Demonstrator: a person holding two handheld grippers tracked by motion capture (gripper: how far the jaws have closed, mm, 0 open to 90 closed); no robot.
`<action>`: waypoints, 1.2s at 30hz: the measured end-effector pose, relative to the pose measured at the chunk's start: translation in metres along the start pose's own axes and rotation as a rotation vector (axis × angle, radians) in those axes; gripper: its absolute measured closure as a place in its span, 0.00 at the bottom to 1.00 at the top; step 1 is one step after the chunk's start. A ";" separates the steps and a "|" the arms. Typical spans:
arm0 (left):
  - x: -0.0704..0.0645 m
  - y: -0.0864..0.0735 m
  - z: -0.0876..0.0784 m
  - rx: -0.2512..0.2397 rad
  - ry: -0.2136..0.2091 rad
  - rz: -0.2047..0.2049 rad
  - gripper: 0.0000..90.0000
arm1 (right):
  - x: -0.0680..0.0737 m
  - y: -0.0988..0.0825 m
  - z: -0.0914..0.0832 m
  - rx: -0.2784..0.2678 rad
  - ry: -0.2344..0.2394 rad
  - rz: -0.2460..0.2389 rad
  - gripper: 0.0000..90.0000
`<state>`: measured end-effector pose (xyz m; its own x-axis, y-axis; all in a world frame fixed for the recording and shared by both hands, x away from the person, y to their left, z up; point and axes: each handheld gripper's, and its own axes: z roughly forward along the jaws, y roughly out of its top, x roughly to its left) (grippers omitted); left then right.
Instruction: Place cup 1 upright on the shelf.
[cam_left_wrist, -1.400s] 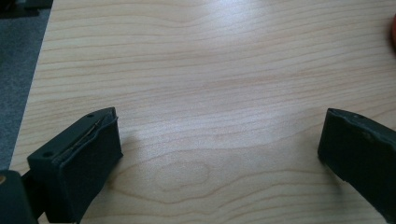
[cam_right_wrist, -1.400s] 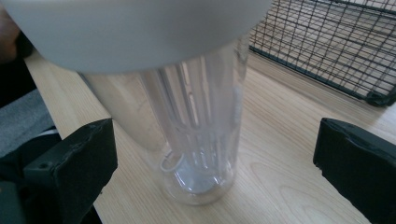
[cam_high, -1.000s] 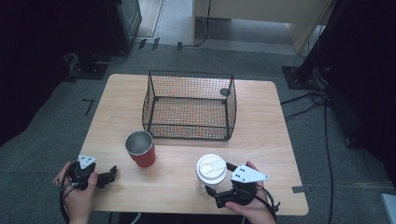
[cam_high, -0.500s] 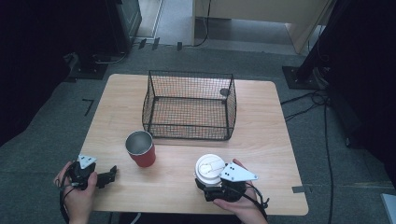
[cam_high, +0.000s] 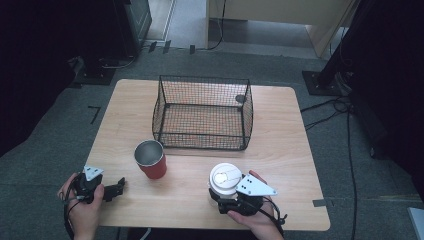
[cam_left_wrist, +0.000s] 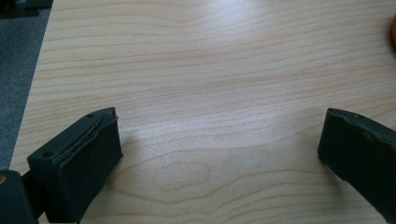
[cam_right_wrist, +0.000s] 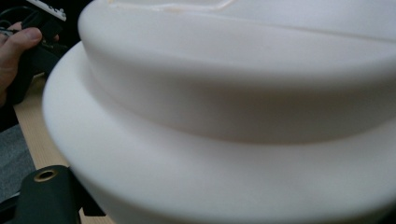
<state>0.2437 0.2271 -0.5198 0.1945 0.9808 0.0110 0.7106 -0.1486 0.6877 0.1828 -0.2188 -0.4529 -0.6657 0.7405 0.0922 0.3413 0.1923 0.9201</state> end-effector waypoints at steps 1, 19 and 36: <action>0.000 0.000 0.000 0.000 0.000 0.000 0.00 | 0.000 0.000 0.000 0.000 0.000 0.000 0.18; 0.000 0.000 0.000 0.000 0.000 0.000 0.00 | -0.008 0.028 -0.006 -0.095 -0.073 0.020 0.18; 0.000 0.000 0.000 -0.001 0.000 -0.001 0.00 | -0.018 0.068 -0.008 -0.170 -0.131 0.005 0.19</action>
<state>0.2437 0.2270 -0.5198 0.1935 0.9810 0.0106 0.7103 -0.1476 0.6883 0.2127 -0.2247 -0.3890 -0.5682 0.8209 0.0571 0.2201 0.0848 0.9718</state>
